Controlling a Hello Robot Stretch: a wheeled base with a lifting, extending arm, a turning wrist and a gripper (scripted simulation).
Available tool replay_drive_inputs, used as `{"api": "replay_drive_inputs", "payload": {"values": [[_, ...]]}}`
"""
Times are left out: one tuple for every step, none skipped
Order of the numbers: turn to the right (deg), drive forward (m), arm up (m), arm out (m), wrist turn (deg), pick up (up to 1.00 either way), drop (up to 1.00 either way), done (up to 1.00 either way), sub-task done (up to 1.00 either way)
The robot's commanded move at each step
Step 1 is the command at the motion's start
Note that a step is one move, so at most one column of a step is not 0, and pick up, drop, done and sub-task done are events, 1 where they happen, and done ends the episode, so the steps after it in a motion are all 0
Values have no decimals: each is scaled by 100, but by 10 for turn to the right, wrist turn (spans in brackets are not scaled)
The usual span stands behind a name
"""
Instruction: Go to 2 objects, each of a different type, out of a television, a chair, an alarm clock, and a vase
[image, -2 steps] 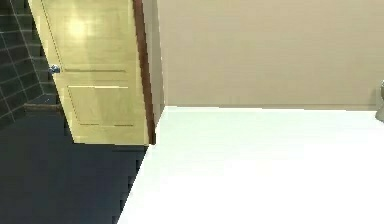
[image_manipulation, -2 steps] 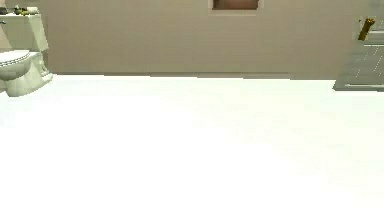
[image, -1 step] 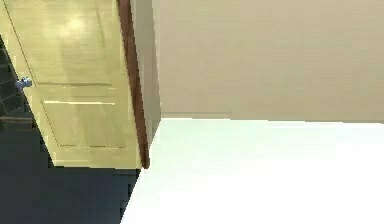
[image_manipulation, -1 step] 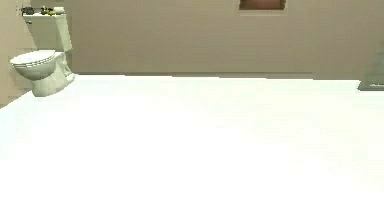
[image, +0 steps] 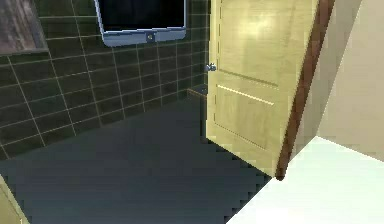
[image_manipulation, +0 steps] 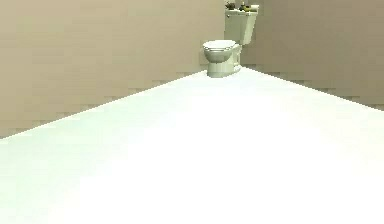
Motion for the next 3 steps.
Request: {"api": "replay_drive_inputs", "payload": {"values": [[-90,0,0,0,0,0,0,0,0],[0,100,0,0,0,0,0,0,0],[-30,0,0,0,0,0,0,0,0]]}}
